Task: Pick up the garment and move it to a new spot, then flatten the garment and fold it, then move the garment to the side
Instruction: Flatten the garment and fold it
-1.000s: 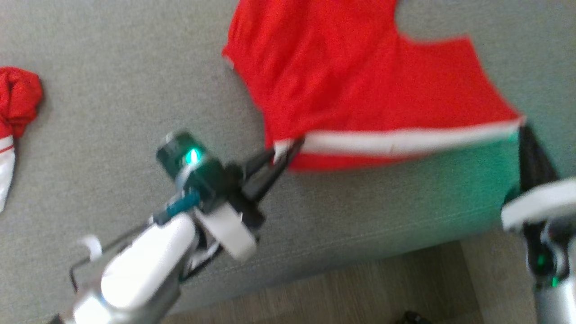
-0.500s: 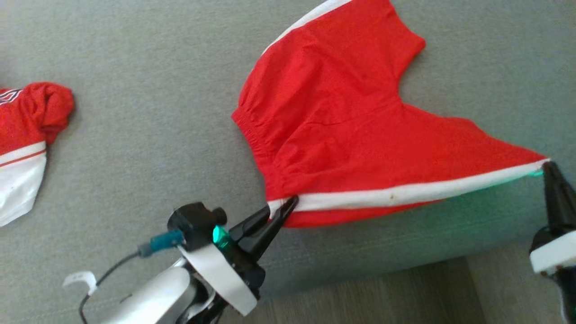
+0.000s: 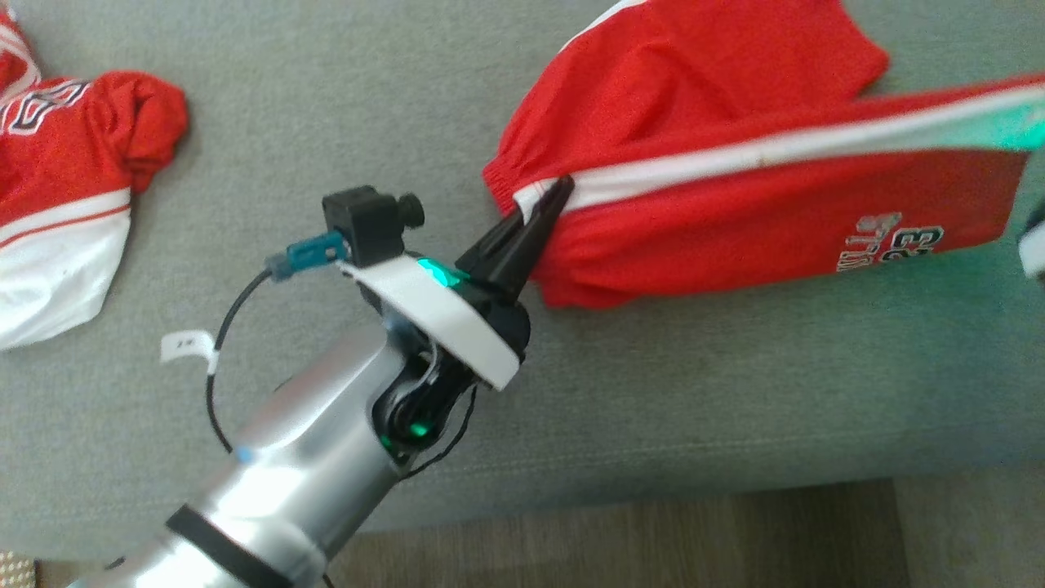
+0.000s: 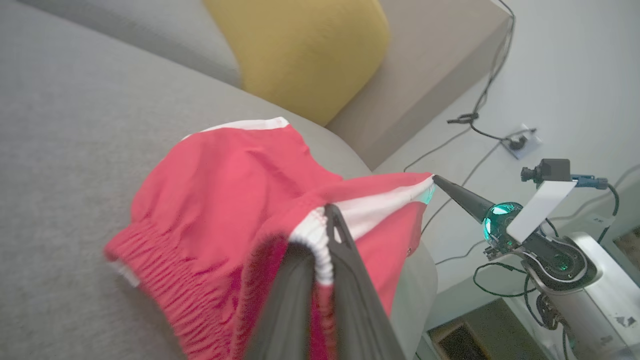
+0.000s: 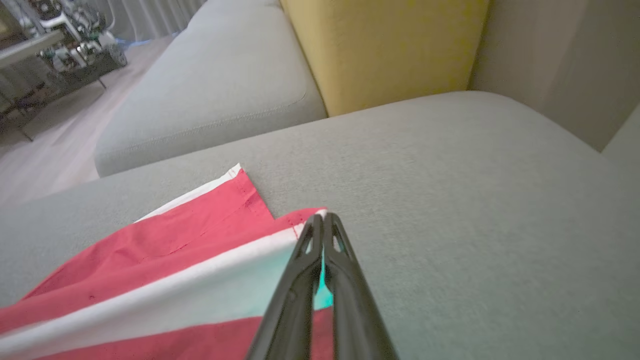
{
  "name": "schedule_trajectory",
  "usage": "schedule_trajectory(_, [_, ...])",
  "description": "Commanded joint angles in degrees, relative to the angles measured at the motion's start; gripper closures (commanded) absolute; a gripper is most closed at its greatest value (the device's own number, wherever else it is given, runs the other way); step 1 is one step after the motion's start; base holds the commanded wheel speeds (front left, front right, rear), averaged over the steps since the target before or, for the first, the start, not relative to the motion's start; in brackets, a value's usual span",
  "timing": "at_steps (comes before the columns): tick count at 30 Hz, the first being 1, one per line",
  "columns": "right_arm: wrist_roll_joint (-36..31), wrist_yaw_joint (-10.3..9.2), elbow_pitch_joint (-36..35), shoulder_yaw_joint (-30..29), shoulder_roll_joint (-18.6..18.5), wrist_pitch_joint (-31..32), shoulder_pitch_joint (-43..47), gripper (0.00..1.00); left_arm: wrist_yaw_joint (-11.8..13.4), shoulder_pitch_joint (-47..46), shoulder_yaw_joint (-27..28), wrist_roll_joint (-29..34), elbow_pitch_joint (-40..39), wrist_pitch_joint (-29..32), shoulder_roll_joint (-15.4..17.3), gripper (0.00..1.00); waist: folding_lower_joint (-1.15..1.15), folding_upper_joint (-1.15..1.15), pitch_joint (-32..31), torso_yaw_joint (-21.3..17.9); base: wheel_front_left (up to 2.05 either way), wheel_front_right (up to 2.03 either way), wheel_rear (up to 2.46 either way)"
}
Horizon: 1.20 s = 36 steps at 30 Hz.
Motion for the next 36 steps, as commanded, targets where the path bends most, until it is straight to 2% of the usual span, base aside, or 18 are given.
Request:
schedule_trajectory(1, [-0.47,-0.01,-0.92,2.10,-2.05,0.78,-2.28,1.00,0.00,-2.04,2.16,-1.64,-0.44,-0.28,0.04,1.00,0.00,0.00,1.60,1.49,0.00,0.00,0.00])
schedule_trajectory(8, [-1.51,-0.01,10.09,7.39,-8.04,3.11,-17.59,1.00,0.00,-9.46,2.52,-7.53,7.40,-0.16,-3.37,1.00,0.00,0.00,6.19,4.00,0.00,0.00,0.00])
schedule_trajectory(14, [-2.55,-0.01,19.73,12.76,-10.94,4.35,-28.91,1.00,0.00,-14.13,3.01,-10.21,11.98,-0.20,-5.97,1.00,0.00,0.00,9.67,6.09,0.00,0.00,0.00])
schedule_trajectory(21, [-3.61,-0.01,29.75,17.99,-12.66,2.90,-38.76,1.00,0.00,-17.89,2.77,-10.92,16.15,-0.25,-7.58,1.00,0.00,0.00,12.06,8.60,0.00,0.00,0.00])
schedule_trajectory(27, [-3.89,-0.01,36.48,20.50,-12.66,-0.28,-43.14,1.00,0.00,-18.71,2.17,-11.59,19.64,-0.26,-8.16,1.00,0.00,0.00,12.40,9.60,0.00,0.00,0.00])
schedule_trajectory(28, [-3.86,-0.01,37.73,20.89,-12.63,-0.96,-43.77,0.98,0.00,-18.82,2.04,-11.74,20.01,-0.26,-8.23,1.00,0.00,0.00,12.41,9.72,0.00,0.00,0.00])
schedule_trajectory(29, [-3.83,-0.01,38.90,21.25,-12.59,-1.64,-44.29,0.58,0.00,-18.82,1.85,-11.94,20.50,-0.27,-8.27,0.85,0.00,0.00,12.36,9.80,0.00,0.00,0.00])
schedule_trajectory(30, [-3.87,-0.01,39.97,21.59,-12.62,-2.40,-44.75,0.04,0.00,-18.92,1.63,-11.92,21.20,-0.27,-8.31,0.59,0.00,0.00,12.30,9.87,0.00,0.00,0.00])
schedule_trajectory(32, [-3.73,-0.01,41.77,22.13,-12.62,-4.28,-45.46,0.00,0.08,-19.03,1.38,-11.93,22.11,-0.27,-8.35,0.24,0.00,0.00,12.10,9.91,0.00,0.00,0.00])
schedule_trajectory(33, [-2.99,-0.01,43.23,22.73,-12.52,-6.14,-45.66,0.00,0.25,-18.75,1.49,-12.16,22.11,-0.27,-8.37,0.00,0.00,0.00,11.62,9.80,0.00,0.00,0.00])
schedule_trajectory(36, [-1.11,-0.01,44.48,24.19,-12.75,-8.45,-44.95,0.00,0.23,-17.47,1.95,-11.42,21.92,-0.27,-8.38,0.00,0.00,0.00,10.26,9.51,0.00,0.00,0.00])
